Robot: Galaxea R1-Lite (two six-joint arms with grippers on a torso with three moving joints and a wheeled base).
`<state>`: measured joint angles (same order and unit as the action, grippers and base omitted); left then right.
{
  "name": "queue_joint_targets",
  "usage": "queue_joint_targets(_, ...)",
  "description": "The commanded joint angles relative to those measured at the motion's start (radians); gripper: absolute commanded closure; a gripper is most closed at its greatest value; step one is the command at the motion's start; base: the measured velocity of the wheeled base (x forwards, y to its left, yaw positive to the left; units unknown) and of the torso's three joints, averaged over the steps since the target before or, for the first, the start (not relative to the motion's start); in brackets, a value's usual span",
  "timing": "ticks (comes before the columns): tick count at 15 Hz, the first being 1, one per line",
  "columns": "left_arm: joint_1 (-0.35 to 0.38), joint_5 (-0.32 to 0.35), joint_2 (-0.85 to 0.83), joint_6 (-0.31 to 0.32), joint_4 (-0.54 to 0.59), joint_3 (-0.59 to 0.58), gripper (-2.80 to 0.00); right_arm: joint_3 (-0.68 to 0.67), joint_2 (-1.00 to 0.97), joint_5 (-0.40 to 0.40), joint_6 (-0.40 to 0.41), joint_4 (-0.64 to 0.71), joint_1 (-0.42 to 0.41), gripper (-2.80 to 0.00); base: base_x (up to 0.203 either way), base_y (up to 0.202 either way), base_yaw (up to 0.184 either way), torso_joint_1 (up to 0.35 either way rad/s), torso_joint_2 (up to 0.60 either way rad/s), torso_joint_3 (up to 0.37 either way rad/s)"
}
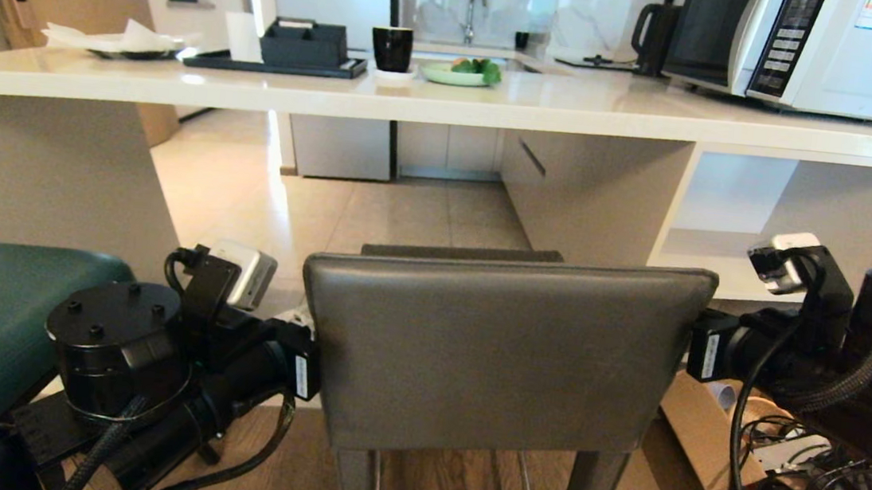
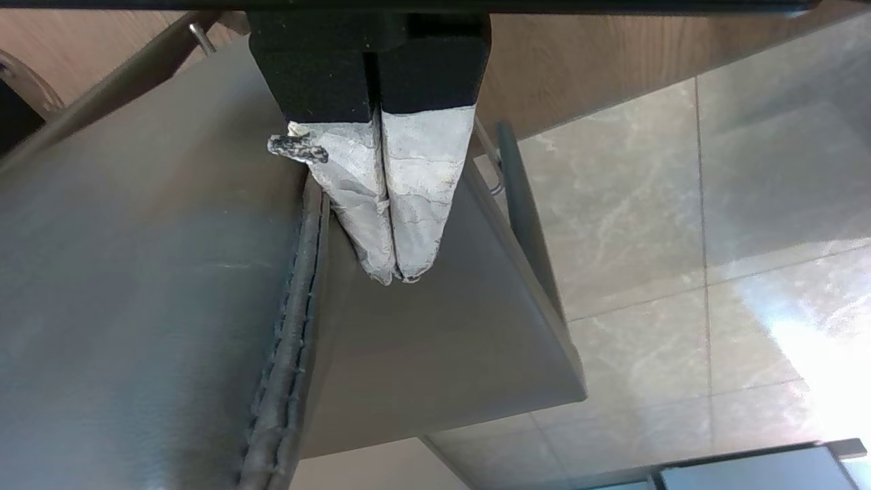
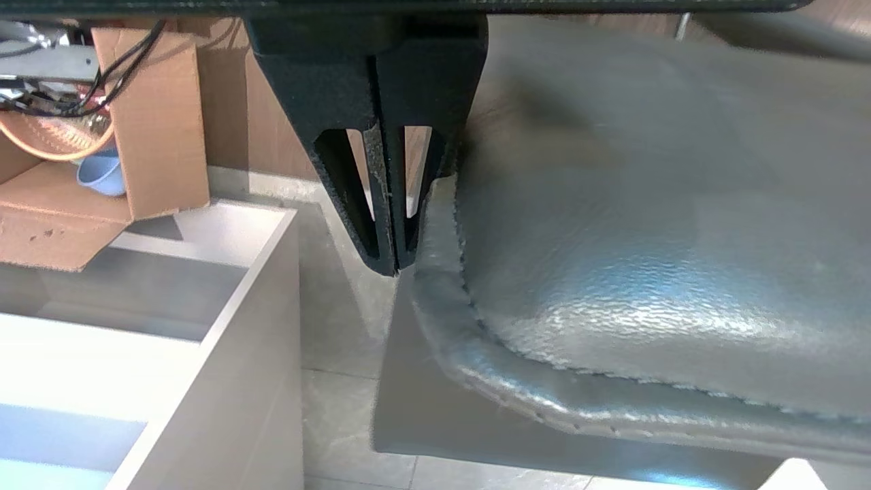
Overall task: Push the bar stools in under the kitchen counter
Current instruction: Push the gray chair back under the dining table
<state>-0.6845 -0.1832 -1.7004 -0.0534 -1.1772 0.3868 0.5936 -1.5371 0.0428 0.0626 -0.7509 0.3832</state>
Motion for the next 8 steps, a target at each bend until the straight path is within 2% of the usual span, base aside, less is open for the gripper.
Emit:
queue_joint_targets(1, -0.006, 0.011, -0.05, 0.0, -0.007, 0.019, 0.0, 0.05, -0.064, -0.012, 0.0, -0.017, 0.024, 0.0, 0.0, 0.0, 0.0, 0.0, 0.0, 0.0)
queue_joint_targets(4, -0.005, -0.022, -0.093, 0.001, -0.052, 0.034, 0.0, 0.058, -0.1, 0.037, 0.0, -0.051, 0.058, 0.0, 0.0, 0.0, 0.0, 0.0, 0.0, 0.0)
queue_joint_targets(8, 0.078, -0.022, -0.134, 0.005, -0.056, 0.096, 0.0, 0.015, -0.098, 0.051, 0.0, -0.065, 0.068, 0.0, 0.0, 0.0, 0.0, 0.0, 0.0, 0.0)
